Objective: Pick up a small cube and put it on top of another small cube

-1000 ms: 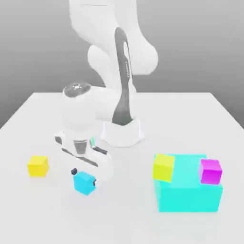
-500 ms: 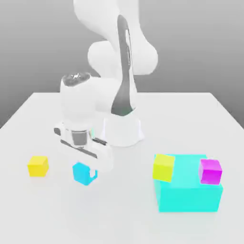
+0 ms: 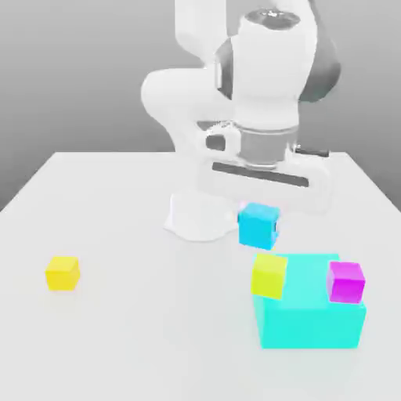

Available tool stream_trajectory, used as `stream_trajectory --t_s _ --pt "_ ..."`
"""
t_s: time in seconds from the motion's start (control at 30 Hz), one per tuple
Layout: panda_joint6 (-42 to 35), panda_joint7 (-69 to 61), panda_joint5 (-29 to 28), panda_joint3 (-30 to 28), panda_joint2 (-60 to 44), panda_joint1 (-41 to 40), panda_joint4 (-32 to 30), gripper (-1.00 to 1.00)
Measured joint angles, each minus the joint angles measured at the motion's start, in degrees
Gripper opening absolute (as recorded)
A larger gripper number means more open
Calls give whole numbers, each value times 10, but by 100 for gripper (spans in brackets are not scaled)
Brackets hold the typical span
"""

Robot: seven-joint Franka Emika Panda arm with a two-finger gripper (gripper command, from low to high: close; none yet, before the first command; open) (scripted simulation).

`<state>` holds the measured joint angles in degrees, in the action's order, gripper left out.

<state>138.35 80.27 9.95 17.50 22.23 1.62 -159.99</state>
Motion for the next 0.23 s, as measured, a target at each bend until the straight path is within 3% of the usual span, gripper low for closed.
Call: stream_trajectory --t_s 0.1,0.13,0.23 --pt "66 8 -4 13 -51 -4 -15 -100" --pt "81 10 -6 15 -62 -5 -19 100" --pt "81 10 -6 15 -62 -5 -19 100"
